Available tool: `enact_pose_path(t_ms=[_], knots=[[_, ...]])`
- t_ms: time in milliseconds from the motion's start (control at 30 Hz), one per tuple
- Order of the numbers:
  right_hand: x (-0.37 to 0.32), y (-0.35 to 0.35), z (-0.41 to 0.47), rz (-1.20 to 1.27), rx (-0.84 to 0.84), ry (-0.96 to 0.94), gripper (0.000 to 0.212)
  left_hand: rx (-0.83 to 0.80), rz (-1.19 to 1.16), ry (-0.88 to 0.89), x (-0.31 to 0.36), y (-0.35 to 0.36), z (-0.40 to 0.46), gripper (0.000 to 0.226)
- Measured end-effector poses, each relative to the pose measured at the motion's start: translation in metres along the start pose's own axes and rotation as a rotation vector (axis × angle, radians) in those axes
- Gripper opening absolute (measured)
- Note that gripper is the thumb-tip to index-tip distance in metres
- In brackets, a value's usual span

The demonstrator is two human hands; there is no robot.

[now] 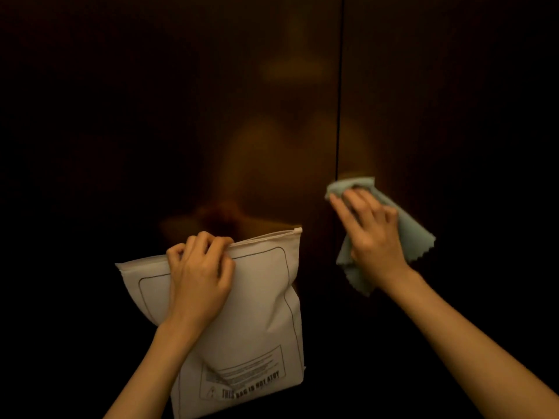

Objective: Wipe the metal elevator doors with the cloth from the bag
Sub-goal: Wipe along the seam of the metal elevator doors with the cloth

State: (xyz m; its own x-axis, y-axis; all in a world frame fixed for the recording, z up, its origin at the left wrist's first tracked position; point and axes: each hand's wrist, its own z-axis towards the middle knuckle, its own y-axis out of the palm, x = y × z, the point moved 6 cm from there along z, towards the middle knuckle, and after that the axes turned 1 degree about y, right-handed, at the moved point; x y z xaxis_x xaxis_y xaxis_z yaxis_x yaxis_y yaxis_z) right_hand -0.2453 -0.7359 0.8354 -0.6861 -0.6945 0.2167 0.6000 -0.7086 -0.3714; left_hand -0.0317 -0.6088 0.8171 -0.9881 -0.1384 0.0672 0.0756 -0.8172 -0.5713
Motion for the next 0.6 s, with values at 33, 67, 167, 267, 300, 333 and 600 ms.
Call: enact_pose_path(t_ms=[33,67,167,267,300,333,600], knots=[[0.002,-0.006,0.013,0.008,0.021,0.014,0.043,0.004,-0.002,-0.002,0.0,-0.001,0.0,0.025],[0.003,-0.009,0.021,0.016,0.033,0.026,0.045,0.005,-0.005,-0.003,0.0,-0.002,0.001,0.025],[0.001,-0.009,0.015,0.017,0.046,0.032,0.049,-0.009,-0.01,-0.003,0.0,-0.001,-0.001,0.025],[-0.01,0.006,-0.039,0.029,-0.01,-0.02,0.05,-0.031,-0.013,-0.019,0.0,0.003,-0.008,0.026],[-0.015,0.013,-0.062,0.025,-0.058,-0.048,0.051,-0.037,-0.013,-0.025,-0.001,0.004,-0.011,0.026],[-0.02,0.021,-0.085,0.009,-0.114,-0.081,0.051,-0.045,-0.012,-0.027,-0.001,0.005,-0.015,0.026],[-0.008,0.014,-0.059,-0.025,-0.145,-0.113,0.061,-0.068,-0.013,-0.006,0.001,0.008,-0.025,0.027]])
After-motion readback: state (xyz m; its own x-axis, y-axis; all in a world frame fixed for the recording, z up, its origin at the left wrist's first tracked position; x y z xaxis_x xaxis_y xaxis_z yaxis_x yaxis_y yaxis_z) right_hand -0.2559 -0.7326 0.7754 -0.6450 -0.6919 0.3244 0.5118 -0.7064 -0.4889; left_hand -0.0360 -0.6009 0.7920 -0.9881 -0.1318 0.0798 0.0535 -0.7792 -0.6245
